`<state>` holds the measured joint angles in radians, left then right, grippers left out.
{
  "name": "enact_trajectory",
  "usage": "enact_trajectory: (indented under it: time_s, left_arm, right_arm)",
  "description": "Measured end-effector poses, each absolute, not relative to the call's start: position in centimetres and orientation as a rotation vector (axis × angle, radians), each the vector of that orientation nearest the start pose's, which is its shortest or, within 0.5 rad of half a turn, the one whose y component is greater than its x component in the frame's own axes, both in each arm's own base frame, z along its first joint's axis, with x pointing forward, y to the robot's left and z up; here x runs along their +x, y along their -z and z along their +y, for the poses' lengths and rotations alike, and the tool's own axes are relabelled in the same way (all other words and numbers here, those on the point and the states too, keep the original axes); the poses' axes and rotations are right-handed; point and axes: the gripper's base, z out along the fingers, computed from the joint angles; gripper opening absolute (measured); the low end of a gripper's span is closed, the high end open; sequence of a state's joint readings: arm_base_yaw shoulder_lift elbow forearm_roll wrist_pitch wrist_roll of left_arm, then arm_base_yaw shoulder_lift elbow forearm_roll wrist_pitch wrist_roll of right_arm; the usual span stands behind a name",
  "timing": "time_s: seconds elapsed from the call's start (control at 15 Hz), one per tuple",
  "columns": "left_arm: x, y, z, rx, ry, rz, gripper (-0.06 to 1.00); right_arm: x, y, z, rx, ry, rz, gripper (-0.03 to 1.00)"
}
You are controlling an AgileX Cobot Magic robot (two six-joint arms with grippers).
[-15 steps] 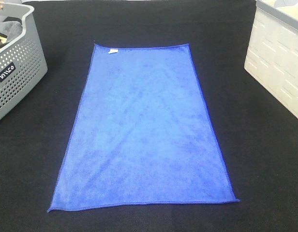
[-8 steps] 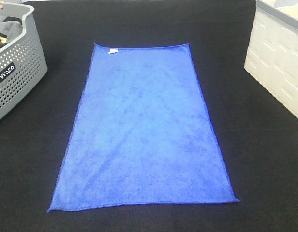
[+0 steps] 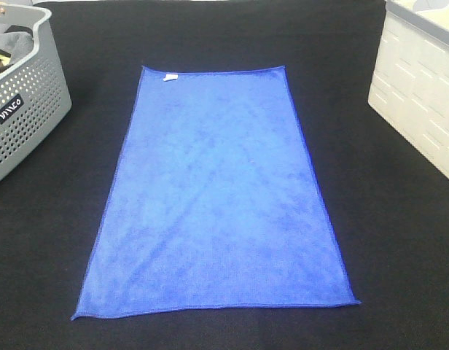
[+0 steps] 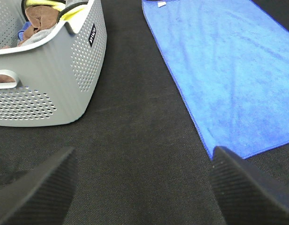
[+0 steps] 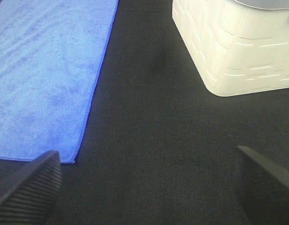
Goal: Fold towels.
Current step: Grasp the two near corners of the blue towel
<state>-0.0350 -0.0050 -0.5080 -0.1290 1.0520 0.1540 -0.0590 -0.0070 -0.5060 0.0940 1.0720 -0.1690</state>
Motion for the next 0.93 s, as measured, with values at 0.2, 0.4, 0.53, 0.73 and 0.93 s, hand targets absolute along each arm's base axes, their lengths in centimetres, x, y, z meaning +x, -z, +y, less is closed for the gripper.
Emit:
enact_trajectory:
  time_s: [0.2, 0.4, 0.53, 0.73, 0.93]
  left_arm:
    - [-0.7, -28.1, -1.0, 0.198, 0.078, 2.007, 0.74]
    - [-0.7, -28.1, -1.0, 0.201, 0.073, 2.007, 0.74]
    - [-0.7, -28.1, -1.0, 0.201, 0.073, 2.007, 0.74]
    - [-0.7, -28.4, -1.0, 0.195, 0.074, 1.987, 0.74]
    - [1.5, -30.2, -1.3, 0.028, 0.220, 1.868, 0.74]
  right_arm:
    - [-0.7, -27.8, 0.8, -0.118, 0.030, 2.036, 0.92]
    - [-0.7, -27.8, 0.8, -0.118, 0.030, 2.036, 0.92]
    - [-0.7, -27.8, 0.8, -0.118, 0.030, 2.036, 0.92]
    - [-0.6, -27.8, 0.8, -0.118, 0.030, 2.039, 0.92]
    - [0.8, -28.1, 0.7, -0.068, -0.006, 2.108, 0.92]
